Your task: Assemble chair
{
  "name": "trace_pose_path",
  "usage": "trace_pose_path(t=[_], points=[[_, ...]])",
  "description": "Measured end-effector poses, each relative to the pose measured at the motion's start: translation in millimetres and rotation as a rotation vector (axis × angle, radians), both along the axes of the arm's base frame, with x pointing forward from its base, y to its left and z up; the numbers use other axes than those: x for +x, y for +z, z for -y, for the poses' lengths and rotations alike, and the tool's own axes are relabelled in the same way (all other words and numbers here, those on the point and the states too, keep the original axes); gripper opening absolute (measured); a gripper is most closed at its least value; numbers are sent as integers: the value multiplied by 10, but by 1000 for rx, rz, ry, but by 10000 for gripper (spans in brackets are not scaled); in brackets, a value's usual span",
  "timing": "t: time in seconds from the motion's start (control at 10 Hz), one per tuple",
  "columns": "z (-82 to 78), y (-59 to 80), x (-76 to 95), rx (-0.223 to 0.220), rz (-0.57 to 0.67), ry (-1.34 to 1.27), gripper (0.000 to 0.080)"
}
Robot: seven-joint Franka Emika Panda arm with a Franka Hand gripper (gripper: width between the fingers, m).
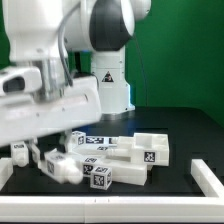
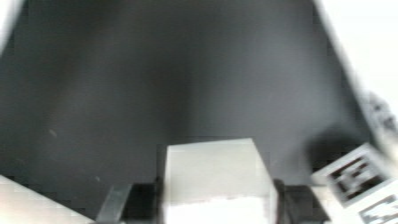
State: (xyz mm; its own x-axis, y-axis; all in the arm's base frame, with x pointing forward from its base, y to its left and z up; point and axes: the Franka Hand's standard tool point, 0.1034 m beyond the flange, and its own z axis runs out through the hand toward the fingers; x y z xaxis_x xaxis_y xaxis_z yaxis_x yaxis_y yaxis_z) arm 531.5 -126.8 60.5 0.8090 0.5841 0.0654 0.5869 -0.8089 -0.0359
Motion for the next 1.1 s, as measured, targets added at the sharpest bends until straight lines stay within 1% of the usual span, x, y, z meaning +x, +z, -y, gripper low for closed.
trace_pose_path(t=[0.1,0.2,0.3,0.5,0.6,0.7,0.8,0.9,1.0,1.1], points=[[114,172,-304,-9,-6,-14,284],[184,227,-461,-15,-4,-52,284],[192,214,-484,-21,3,-61,284],[179,192,-465,-20,0,-56,284],[205,191,-504,-21,4,-88,284],[285,196,-687,-30,6,-142,284],[404,228,-954,-32,-7,-202,284],[513,256,-1087,-41,11,-251,284],[522,213,-1142,-49,27,-262,284],[500,205,-1137,-45,18,-256,284]])
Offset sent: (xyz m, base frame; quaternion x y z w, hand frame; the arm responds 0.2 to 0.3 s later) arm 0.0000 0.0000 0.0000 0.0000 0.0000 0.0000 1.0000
